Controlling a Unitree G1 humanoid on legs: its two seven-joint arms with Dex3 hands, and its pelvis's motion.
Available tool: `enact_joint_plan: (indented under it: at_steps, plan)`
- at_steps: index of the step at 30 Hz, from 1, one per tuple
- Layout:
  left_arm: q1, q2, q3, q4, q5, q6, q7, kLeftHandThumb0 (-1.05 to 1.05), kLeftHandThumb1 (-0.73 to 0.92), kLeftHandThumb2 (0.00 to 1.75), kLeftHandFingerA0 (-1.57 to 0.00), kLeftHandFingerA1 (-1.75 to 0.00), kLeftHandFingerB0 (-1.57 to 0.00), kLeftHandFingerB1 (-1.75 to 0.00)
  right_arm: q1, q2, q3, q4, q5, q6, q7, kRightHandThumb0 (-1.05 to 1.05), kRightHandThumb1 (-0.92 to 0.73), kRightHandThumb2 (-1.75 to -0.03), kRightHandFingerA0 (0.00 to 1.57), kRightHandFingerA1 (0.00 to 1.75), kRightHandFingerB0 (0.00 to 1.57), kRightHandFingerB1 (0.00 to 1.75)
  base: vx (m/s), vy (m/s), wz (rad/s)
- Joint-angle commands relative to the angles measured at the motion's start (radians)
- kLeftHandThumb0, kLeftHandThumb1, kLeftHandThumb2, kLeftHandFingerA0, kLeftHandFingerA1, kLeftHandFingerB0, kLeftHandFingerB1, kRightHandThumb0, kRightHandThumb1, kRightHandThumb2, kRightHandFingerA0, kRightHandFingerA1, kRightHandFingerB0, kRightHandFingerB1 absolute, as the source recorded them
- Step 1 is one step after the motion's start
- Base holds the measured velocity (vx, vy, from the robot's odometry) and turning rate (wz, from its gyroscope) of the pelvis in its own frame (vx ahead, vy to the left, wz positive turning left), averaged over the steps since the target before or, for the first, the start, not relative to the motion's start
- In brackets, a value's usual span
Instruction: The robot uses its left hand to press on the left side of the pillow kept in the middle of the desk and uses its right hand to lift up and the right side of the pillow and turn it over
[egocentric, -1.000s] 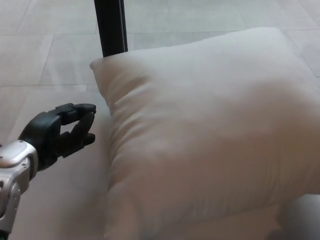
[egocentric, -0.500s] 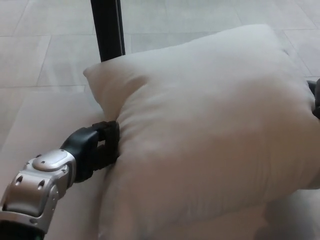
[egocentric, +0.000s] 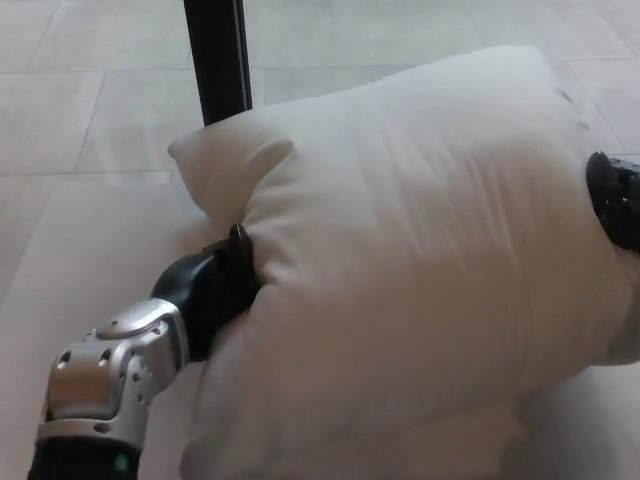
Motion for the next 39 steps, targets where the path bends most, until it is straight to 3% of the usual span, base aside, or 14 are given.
enact_joint_plan:
  at_steps: [1,4,8,10,14,16,18,19,20,23,24,25,26,39]
  plan:
    - [-0.06,-0.121,0.053,0.065,-0.063,0.06,0.103,-1.05,0.79,1.17,0.0,-0.27,0.0,-0.03,-0.074,0.083,0.083,-0.019,0.027,0.034,0.168,-1.05,-0.59,-1.04,0.0,0.09,0.06,0.15,0.0,0.0,0.0]
    - [-0.066,-0.137,0.077,0.096,-0.061,0.041,0.114,-1.05,0.78,1.15,0.0,-0.26,0.0,-0.03,-0.093,0.098,0.084,-0.009,0.02,0.023,0.154,-1.01,-0.55,-1.02,0.0,0.09,0.1,0.01,0.0,0.0,0.0]
    - [-0.069,-0.142,-0.013,0.135,0.039,0.051,0.152,-0.73,0.55,0.97,0.0,-0.53,0.0,-0.24,-0.111,0.194,-0.001,-0.021,0.05,-0.004,0.047,-0.87,-0.37,-0.77,0.0,0.03,0.08,0.37,0.0,0.0,0.0]
    - [-0.077,-0.186,-0.023,0.159,0.058,0.043,0.225,-0.64,0.36,0.8,0.0,-0.44,0.0,-0.17,-0.108,0.26,-0.038,-0.029,0.066,-0.032,0.006,-0.69,-0.37,-0.83,0.0,0.22,0.07,0.48,0.0,0.0,0.0]
    - [-0.109,-0.2,-0.045,0.197,0.058,0.069,0.22,-0.73,0.41,0.79,0.0,-0.32,0.0,-0.06,-0.114,0.326,-0.07,-0.029,0.072,-0.031,-0.013,-0.74,-0.44,-0.52,0.01,1.07,0.19,0.43,0.0,0.0,0.0]
    - [-0.132,-0.21,-0.102,0.213,0.082,0.081,0.202,-0.61,0.45,0.9,-0.03,-0.57,0.0,-0.35,-0.123,0.355,-0.047,-0.021,0.064,-0.013,0.007,-0.7,-0.39,-0.78,0.01,0.55,0.12,0.49,0.0,0.0,0.0]
    - [-0.156,-0.206,-0.165,0.236,0.122,0.09,0.196,-0.59,0.71,0.63,-0.08,-0.57,-0.03,-0.28,-0.126,0.374,-0.033,-0.015,0.06,0.005,0.015,-0.72,-0.44,-0.57,0.0,0.48,0.13,0.4,0.0,0.0,0.0]
    - [-0.157,-0.21,-0.173,0.242,0.119,0.079,0.185,-0.55,0.78,0.66,-0.08,-0.59,-0.03,-0.25,-0.129,0.379,-0.018,-0.013,0.053,0.021,0.018,-0.71,-0.41,-0.83,0.0,0.21,0.08,0.41,0.0,0.0,0.0]
    - [-0.163,-0.211,-0.189,0.254,0.12,0.077,0.166,-0.52,0.91,0.67,-0.5,-0.77,-0.29,-0.48,-0.135,0.384,0.01,-0.01,0.04,0.044,0.025,-0.84,-0.47,-0.86,0.0,0.08,0.05,0.16,0.0,0.0,0.0]
    - [-0.172,-0.201,-0.262,0.321,0.15,0.007,0.08,-0.54,0.92,0.67,-0.71,-0.68,-0.49,-0.5,-0.172,0.393,0.081,0.004,0.001,0.126,0.039,-0.79,-0.43,-0.87,0.0,0.13,0.02,0.16,0.0,0.0,0.0]
    - [-0.172,-0.202,-0.287,0.33,0.16,-0.006,0.062,-0.62,0.83,0.64,-0.71,-0.66,-0.48,-0.47,-0.179,0.4,0.113,0.008,-0.021,0.138,0.038,-0.85,-0.47,-0.56,0.0,0.02,0.0,0.28,0.0,0.0,0.0]
    - [-0.168,-0.199,-0.309,0.337,0.166,-0.044,0.031,-0.65,0.8,0.64,-0.57,-0.63,-0.43,-0.43,-0.192,0.413,0.125,0.018,-0.03,0.16,0.023,-0.7,-0.39,-0.84,0.0,0.16,0.0,0.16,0.0,0.0,0.0]
    - [-0.168,-0.199,-0.312,0.34,0.167,-0.051,0.028,-0.65,0.8,0.64,-0.57,-0.63,-0.43,-0.43,-0.197,0.425,0.133,0.026,-0.036,0.169,0.01,-0.78,-0.4,-0.55,0.0,0.05,0.0,0.31,0.0,0.0,0.0]
    - [-0.188,-0.197,-0.318,0.359,0.181,-0.059,0.026,-0.65,0.8,0.64,-0.57,-0.63,-0.43,-0.43,-0.204,0.429,0.119,0.013,-0.042,0.187,0.006,-0.78,-0.4,-0.55,0.0,0.05,0.0,0.31,0.0,0.0,0.0]
